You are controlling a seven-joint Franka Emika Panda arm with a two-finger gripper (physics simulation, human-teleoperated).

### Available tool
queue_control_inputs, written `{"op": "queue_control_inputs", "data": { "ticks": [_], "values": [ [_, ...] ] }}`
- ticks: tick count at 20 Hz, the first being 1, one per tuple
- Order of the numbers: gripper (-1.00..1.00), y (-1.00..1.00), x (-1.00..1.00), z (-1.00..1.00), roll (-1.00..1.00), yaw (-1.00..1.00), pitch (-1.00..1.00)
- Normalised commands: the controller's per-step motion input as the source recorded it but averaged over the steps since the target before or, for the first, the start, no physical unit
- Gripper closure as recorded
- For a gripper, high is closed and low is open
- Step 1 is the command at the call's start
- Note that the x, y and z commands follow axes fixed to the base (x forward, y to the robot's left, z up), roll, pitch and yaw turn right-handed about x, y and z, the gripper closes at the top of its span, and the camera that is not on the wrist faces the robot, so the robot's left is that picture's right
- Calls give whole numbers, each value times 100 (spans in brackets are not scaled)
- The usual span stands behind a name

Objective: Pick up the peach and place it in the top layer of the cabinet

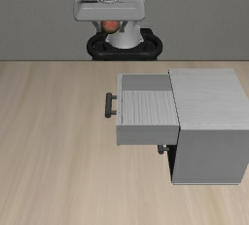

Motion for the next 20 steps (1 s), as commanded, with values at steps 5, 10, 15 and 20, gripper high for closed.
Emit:
{"op": "queue_control_inputs", "data": {
  "ticks": [5,10,15,20],
  "values": [
    [100,100,0,0,0,0,0],
    [100,20,80,0,0,0,0],
    [100,0,100,0,0,0,0],
    [100,0,100,0,0,0,0]
  ]
}}
